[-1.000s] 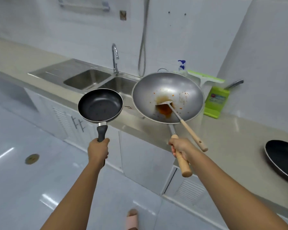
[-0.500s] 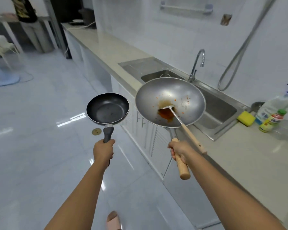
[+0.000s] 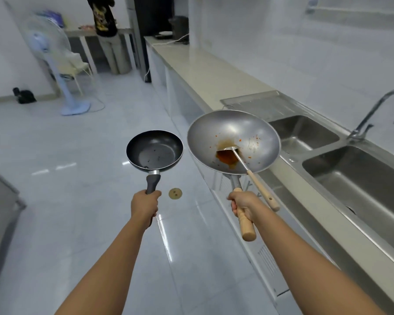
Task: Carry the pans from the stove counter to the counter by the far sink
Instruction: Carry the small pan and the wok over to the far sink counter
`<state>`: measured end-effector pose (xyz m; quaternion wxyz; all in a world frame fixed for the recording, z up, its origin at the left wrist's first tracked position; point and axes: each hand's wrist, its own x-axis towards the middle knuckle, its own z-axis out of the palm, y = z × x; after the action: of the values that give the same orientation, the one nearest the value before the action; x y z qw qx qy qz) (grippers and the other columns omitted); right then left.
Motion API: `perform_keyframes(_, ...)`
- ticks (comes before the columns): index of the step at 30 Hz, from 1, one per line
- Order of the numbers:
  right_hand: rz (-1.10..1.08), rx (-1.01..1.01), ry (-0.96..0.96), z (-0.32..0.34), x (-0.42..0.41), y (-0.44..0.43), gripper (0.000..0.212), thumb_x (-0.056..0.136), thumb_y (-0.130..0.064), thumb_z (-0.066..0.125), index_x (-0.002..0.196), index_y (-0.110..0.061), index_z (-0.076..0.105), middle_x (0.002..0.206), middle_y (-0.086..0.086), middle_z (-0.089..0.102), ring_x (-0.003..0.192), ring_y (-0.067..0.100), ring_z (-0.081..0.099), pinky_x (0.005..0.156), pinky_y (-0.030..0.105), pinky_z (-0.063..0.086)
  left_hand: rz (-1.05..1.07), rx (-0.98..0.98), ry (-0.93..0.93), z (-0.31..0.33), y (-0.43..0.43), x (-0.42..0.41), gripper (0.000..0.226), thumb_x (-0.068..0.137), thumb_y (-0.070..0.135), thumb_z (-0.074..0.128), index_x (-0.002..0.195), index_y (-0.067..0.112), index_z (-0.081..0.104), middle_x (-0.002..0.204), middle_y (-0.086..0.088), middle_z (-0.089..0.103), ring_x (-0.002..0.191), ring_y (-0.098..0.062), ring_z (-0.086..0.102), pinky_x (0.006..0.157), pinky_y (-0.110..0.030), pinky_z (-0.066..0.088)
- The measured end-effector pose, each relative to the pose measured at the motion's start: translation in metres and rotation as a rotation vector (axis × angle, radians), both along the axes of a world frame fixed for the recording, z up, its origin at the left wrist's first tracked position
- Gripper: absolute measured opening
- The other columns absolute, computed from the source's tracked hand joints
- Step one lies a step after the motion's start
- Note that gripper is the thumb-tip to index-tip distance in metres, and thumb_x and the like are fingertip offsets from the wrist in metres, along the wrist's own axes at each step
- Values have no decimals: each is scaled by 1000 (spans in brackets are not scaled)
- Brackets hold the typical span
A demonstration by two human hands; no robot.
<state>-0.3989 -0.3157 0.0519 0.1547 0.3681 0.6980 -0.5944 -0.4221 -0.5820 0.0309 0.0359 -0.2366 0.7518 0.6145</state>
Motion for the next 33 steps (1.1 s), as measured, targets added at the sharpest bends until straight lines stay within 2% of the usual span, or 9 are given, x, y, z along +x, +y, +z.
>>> perform_keyframes(6, 31, 6, 29, 3, -105, 1, 4, 91, -9, 57, 90, -5, 59, 54, 6, 50, 40, 14, 42, 35, 19, 42, 45, -5, -5, -6, -6, -89, 16, 88, 13, 63, 75, 6, 55, 58, -6, 48, 45, -17, 42, 44, -26, 38)
perform_keyframes(10, 40, 20, 47, 3, -183, 17, 10, 90, -11, 59, 81, -7, 58, 52, 6, 51, 39, 15, 43, 38, 22, 43, 64, -2, -6, -12, 1, -156, 16, 88, 13, 63, 75, 6, 56, 58, -7, 48, 46, -17, 43, 44, -26, 38)
perform_keyframes(14, 31, 22, 30, 5, -257, 34, 8, 89, -13, 60, 85, -7, 57, 52, 5, 52, 37, 15, 44, 36, 20, 42, 79, 16, -13, -11, 19, -228, 16, 88, 12, 63, 75, 7, 55, 58, -6, 47, 46, -16, 41, 44, -26, 37)
perform_keyframes(18, 22, 22, 44, 10, -313, 47, 8, 88, -14, 60, 83, -7, 58, 52, 5, 52, 36, 14, 44, 32, 16, 41, 41, 1, 5, -5, 32, -289, 17, 88, 14, 64, 76, 7, 55, 58, -6, 47, 46, -16, 42, 44, -26, 38)
perform_keyframes(24, -20, -8, 37, 17, -402, 65, 14, 90, -12, 58, 77, -9, 55, 53, 5, 50, 38, 15, 42, 33, 17, 39, -22, 4, 19, -2, 52, -386, 19, 88, 16, 65, 74, 9, 55, 57, -5, 47, 45, -16, 43, 44, -26, 38)
perform_keyframes(31, -157, -51, 46, 17, -484, 74, 19, 90, -12, 60, 72, -11, 53, 41, 3, 47, 33, 13, 41, 32, 18, 40, -99, 7, 27, -3, 61, -508, 18, 88, 17, 64, 74, 8, 56, 56, -4, 47, 44, -16, 43, 44, -26, 39)
perform_keyframes(33, -211, -65, 46, 16, -504, 74, 19, 90, -12, 60, 73, -11, 53, 45, 3, 48, 35, 13, 42, 33, 19, 40, -145, 9, 27, -3, 63, -549, 18, 88, 17, 64, 75, 8, 56, 56, -4, 47, 45, -16, 42, 44, -26, 39)
